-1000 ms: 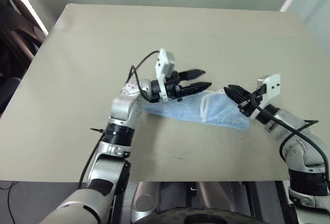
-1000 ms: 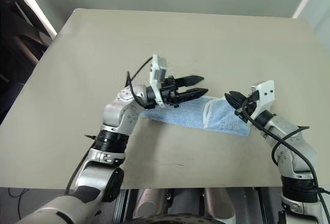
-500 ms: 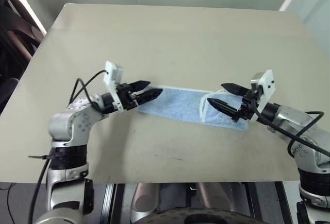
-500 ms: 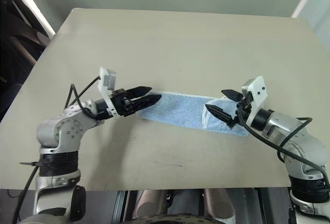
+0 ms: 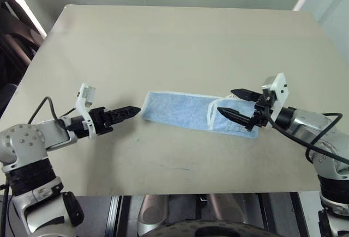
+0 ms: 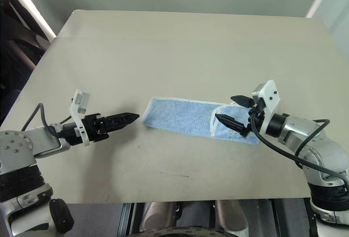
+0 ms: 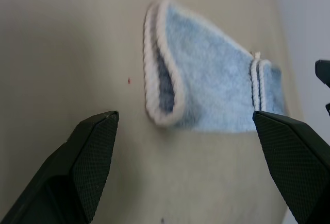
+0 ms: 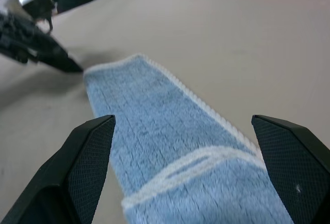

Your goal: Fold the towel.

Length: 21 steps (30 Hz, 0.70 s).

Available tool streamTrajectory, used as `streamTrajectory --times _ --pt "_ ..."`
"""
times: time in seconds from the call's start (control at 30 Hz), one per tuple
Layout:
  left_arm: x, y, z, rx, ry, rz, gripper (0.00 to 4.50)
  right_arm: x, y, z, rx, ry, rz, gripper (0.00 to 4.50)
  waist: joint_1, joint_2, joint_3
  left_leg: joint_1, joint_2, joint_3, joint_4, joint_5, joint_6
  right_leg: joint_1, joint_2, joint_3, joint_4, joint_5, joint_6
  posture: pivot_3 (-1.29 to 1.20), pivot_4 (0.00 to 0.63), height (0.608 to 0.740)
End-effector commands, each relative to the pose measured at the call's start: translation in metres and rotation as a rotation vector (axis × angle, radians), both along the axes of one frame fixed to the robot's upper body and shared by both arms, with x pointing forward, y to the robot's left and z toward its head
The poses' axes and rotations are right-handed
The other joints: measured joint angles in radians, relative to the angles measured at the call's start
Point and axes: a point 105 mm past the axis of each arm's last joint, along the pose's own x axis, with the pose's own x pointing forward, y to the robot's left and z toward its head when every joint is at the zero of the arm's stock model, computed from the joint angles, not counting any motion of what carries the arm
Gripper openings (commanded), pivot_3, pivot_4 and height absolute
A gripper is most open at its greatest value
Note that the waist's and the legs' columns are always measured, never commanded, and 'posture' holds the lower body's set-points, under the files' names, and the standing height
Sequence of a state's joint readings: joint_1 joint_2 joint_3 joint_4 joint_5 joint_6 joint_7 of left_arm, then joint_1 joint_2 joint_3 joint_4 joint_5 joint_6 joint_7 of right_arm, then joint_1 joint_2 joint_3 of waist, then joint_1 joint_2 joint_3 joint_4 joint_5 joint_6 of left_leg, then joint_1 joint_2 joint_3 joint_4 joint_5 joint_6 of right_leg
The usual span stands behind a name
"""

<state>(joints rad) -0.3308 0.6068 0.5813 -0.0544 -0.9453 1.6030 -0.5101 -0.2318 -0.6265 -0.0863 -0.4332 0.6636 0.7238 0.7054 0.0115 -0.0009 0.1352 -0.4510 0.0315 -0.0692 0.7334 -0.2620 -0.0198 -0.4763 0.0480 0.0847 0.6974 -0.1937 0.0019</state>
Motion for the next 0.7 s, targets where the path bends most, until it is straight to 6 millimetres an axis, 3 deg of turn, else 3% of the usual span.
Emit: streamTrajectory --times 0.03,0.27,0.47,0.7 --pt "-0.001 -0.002 -0.009 -0.045 0.044 0.031 4.5 0.002 0.003 0.011 0.032 -0.042 -0.007 4.47 0.003 0.0 0.0 0.001 0.0 0.0 0.0 0.0 0.0 0.001 0.0 -0.001 0.0 0.0 0.0 0.0 0.15 0.697" --pt "0.017 -0.024 -0.023 -0.103 0.09 0.09 4.5 0.008 0.006 0.013 0.05 -0.058 -0.045 4.47 0.022 0.001 0.001 0.015 -0.002 -0.002 0.0 0.002 0.002 0.016 0.0 0.0 0.0 -0.003 0.003 0.0 0.15 0.697" --pt "0.031 -0.036 -0.013 -0.176 0.078 0.087 4.5 0.006 0.003 0.013 0.054 -0.058 -0.068 4.47 0.025 0.001 0.001 0.018 -0.003 -0.006 0.0 -0.005 -0.01 0.021 0.0 0.0 -0.001 -0.009 0.002 0.0 0.15 0.697" --pt "0.04 -0.05 -0.002 -0.243 0.071 0.054 4.5 -0.003 0.001 0.014 0.049 -0.055 -0.05 4.47 0.029 -0.001 0.002 0.013 -0.004 -0.005 0.0 0.005 0.001 0.022 0.0 0.0 0.0 -0.009 0.004 0.0 0.15 0.697"
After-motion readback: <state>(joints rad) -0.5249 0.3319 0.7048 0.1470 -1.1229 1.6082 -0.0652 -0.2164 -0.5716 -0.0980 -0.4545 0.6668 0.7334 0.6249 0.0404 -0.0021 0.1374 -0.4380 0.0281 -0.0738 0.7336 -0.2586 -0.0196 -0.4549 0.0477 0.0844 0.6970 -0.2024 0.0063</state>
